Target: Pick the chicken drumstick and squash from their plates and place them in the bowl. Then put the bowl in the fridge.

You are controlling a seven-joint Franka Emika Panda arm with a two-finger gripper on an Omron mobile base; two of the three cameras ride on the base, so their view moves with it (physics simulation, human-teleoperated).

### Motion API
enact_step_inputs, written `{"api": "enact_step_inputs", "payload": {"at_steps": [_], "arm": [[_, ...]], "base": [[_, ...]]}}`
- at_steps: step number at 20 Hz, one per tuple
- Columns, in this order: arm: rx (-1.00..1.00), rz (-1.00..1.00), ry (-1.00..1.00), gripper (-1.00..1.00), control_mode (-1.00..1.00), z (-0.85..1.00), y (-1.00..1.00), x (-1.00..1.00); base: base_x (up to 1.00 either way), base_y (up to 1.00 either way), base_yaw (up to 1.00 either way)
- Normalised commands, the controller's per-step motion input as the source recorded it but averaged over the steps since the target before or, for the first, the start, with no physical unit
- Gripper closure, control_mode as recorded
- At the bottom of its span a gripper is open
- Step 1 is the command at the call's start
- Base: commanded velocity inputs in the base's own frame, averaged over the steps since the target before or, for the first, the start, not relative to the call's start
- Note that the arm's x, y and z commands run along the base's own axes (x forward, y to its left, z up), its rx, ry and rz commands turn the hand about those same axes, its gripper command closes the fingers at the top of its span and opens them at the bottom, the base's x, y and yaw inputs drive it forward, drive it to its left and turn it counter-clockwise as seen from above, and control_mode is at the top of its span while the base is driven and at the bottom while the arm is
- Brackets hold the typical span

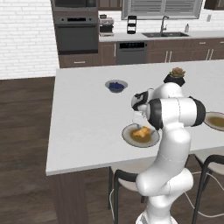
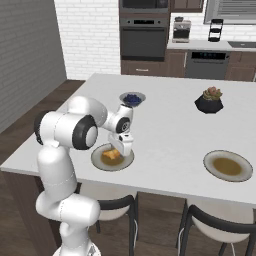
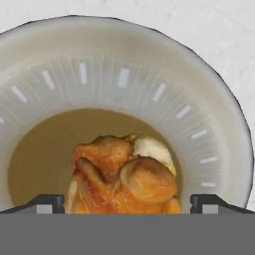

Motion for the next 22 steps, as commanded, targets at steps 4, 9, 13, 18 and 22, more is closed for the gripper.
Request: {"api": "enact_step_inputs", "payload": {"at_steps": [4,9,13,18,22], "arm": [[-0.02,0.0,0.0,1.0,-1.0,-0.43,0.25,-0.01],[-0.01,0.0,0.0,1.0,-1.0,-0.33,0.18,-0.02],[0.01,0.0,0.0,1.0,-1.0,0.23,0.03,-0.47],[0.08,0.0,-0.06,1.0,-1.0,1.0,0.0,-1.0],[0.08,0.06,-0.02,1.0,-1.0,0.81,0.0,-1.0]], "base": [[0.0,0.0,0.0],[0.0,0.0,0.0],[0.0,0.0,0.0],[0.0,0.0,0.0],[0.0,0.0,0.0]]}}
